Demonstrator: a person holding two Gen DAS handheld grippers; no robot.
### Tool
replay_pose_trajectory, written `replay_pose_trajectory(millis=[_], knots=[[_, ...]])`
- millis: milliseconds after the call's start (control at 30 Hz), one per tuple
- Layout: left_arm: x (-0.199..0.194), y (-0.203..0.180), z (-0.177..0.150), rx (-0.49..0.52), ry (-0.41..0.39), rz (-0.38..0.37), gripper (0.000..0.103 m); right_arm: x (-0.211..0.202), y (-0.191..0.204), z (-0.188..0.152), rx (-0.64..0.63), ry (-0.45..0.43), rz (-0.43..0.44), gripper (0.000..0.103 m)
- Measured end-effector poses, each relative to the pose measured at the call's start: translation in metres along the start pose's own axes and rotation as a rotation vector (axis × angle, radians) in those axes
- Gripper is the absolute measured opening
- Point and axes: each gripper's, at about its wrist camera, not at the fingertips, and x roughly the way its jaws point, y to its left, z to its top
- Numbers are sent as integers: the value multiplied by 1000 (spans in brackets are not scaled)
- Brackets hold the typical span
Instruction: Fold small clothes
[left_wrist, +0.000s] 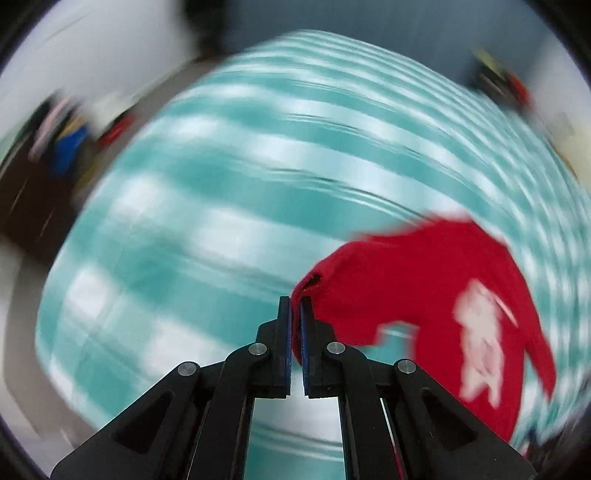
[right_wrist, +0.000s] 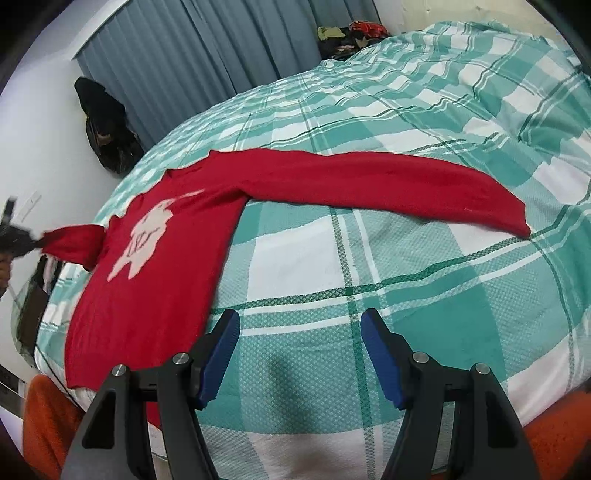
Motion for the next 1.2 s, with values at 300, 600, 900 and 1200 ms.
replay_pose_trajectory(millis=[300, 600, 900, 1200], knots=[[81, 185, -56, -521, 57, -26, 54, 9, 20, -8, -59, 39, -25, 68], [116, 136, -59, -384, 88, -227, 56, 19, 35, -16, -93, 90, -54, 68], [117, 103, -48, -265, 44, 70, 4, 21, 43, -20, -129, 90, -76, 68], [135, 102, -54, -223, 75, 236, 4, 24, 36, -19, -111, 88, -69, 68]])
